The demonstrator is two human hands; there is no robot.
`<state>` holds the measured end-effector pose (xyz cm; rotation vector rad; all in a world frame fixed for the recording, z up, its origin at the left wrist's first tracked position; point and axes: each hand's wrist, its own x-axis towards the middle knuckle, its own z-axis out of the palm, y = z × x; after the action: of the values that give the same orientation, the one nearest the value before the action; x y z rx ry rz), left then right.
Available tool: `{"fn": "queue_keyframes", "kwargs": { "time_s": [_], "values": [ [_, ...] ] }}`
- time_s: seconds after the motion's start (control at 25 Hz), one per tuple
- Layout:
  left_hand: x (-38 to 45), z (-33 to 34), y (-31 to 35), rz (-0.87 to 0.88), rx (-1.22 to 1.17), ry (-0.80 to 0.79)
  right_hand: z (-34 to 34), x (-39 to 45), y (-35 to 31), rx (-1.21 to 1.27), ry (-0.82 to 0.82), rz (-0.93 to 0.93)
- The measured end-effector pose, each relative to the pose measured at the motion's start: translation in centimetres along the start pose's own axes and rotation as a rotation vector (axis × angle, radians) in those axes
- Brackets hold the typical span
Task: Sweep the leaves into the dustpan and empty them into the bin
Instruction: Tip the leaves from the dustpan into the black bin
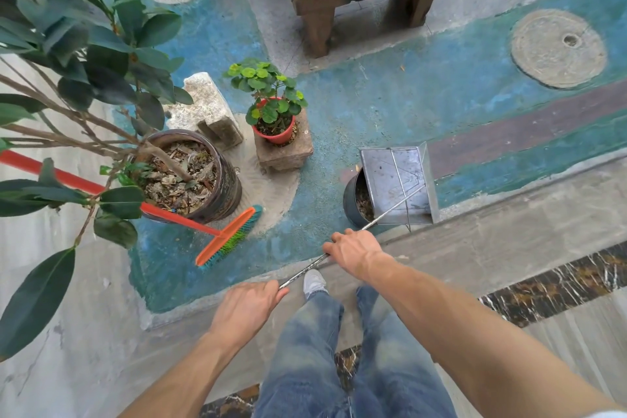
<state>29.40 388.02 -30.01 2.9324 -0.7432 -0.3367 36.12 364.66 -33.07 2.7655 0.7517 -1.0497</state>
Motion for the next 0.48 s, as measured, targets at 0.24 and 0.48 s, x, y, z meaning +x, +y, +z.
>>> {"fn": "queue_keyframes", "kwargs": {
  "time_s": [0.24, 0.48],
  "values": [
    [0.8, -0.9, -0.9, 0.019, -0.003, 0.063, -1.0, -0.6, 1.1, -0.015, 0.13, -0.068],
    [2.3, -3.0, 0.9, 0.044, 0.041, 0.17, -2.2, -2.0, 3.2, 0.003, 0.257, -0.081]
  ]
}}
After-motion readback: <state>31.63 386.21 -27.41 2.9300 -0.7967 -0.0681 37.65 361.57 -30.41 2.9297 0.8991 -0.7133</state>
